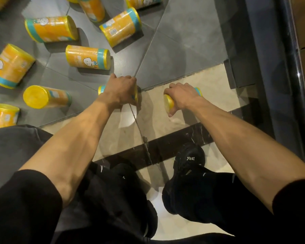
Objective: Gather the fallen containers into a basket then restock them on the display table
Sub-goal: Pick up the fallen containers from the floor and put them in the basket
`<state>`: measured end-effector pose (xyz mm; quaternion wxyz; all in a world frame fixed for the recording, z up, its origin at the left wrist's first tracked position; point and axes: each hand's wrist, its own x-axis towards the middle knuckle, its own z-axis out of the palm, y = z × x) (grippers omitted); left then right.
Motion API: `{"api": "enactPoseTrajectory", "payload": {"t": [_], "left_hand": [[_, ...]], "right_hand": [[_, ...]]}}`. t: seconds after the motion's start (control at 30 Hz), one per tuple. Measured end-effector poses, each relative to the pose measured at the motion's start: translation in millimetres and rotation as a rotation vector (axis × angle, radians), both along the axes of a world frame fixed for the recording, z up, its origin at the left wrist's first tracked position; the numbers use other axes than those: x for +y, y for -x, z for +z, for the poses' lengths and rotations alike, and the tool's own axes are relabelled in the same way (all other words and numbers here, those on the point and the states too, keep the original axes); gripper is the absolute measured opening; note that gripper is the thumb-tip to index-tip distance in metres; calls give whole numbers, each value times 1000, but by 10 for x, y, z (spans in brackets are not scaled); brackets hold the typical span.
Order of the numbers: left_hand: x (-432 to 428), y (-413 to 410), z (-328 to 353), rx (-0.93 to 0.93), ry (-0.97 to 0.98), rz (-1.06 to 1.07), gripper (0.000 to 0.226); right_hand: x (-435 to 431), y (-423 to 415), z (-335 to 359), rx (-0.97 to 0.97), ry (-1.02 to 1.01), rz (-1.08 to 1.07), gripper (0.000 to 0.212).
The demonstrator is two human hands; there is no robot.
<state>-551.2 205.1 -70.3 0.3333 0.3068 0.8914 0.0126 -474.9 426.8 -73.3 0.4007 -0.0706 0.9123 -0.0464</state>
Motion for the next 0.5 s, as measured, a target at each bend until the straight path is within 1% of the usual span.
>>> {"api": "enactPoseTrajectory", "payload": {"t": [0.1,0.23,0.33,0.43,0.5], "left_hand": [[-68,23,139,-11,-63,89,68],[-200,2,550,-86,-87,329,78],[-273,-152,1134,-135,-176,512,74],[-288,-287,1861,-151,-225,573,70],[-304,-358,2357,-146,-241,633,73]], "right_hand": [[54,48,159,7,77,-165,89],[145,83,629,29,168,-365,88],[134,40,1234,58,219,-415,85],[109,-37,1956,86,264,-468,82],[75,-69,2450,126,287,-499,80]]}}
